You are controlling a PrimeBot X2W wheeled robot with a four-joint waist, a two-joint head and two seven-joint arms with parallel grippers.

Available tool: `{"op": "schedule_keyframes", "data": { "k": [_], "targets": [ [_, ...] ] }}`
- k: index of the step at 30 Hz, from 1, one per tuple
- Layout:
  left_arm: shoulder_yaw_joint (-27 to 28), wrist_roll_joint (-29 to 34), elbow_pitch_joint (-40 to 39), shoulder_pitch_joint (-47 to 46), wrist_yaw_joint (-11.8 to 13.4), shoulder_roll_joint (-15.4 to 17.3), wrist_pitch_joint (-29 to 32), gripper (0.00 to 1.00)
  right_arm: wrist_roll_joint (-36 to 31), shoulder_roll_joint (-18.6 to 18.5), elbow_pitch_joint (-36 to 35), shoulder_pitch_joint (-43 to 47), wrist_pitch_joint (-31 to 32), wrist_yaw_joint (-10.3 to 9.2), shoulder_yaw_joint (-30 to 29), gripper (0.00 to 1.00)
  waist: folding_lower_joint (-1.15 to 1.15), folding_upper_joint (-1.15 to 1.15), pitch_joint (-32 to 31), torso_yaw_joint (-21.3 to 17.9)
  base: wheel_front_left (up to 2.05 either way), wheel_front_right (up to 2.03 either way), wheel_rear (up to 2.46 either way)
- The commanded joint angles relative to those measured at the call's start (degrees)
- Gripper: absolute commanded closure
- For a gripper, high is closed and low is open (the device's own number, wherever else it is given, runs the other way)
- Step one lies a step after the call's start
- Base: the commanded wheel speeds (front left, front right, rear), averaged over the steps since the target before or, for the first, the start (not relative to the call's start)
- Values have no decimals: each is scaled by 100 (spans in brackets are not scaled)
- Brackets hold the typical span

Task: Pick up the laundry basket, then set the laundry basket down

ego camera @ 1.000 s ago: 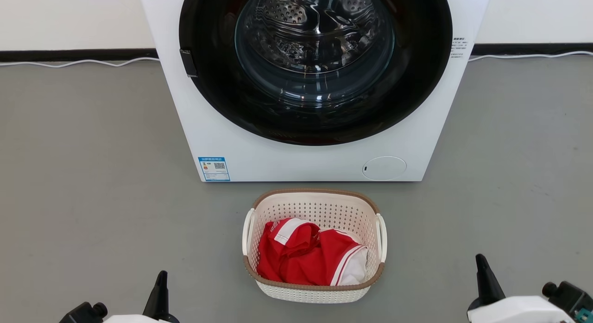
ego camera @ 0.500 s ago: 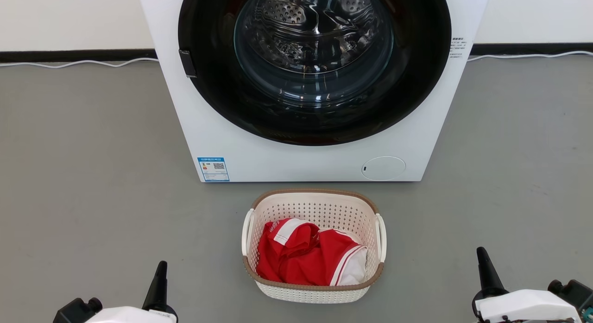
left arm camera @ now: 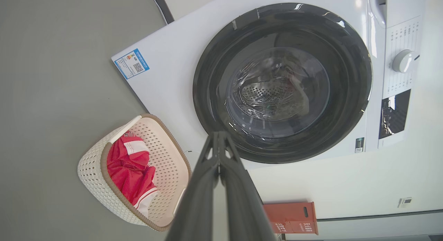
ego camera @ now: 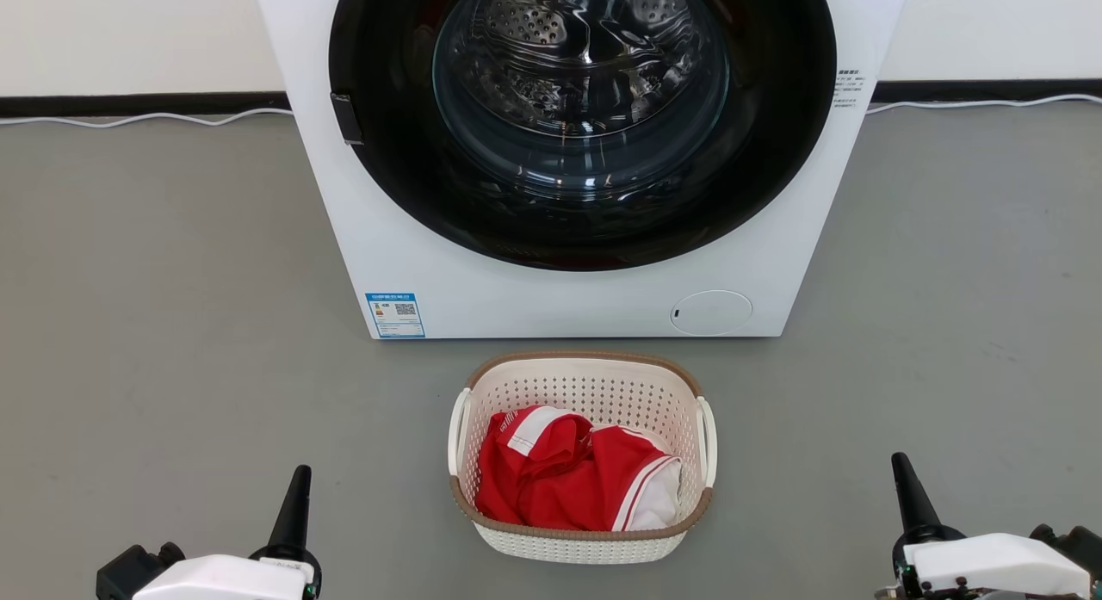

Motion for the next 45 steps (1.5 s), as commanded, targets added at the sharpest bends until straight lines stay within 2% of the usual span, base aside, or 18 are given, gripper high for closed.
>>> {"op": "schedule_keyframes", "data": {
  "k": [1, 34, 45],
  "targets": [
    [151, -165, -190, -301, -69, 60, 45, 100, 173, -50, -199, -345, 80, 31, 76, 100, 0, 0, 0, -1, 0, 0, 0],
    [280, -2257, -426, -528, -160, 93, 602, 100, 2513, -60, -571, -465, 636, 42, -1, 100, 0, 0, -8, -33, 0, 0, 0],
    [282, -2295, -430, -532, -162, 94, 612, 100, 2555, -60, -578, -467, 646, 42, -2, 100, 0, 0, -8, -34, 0, 0, 0]
  ]
}}
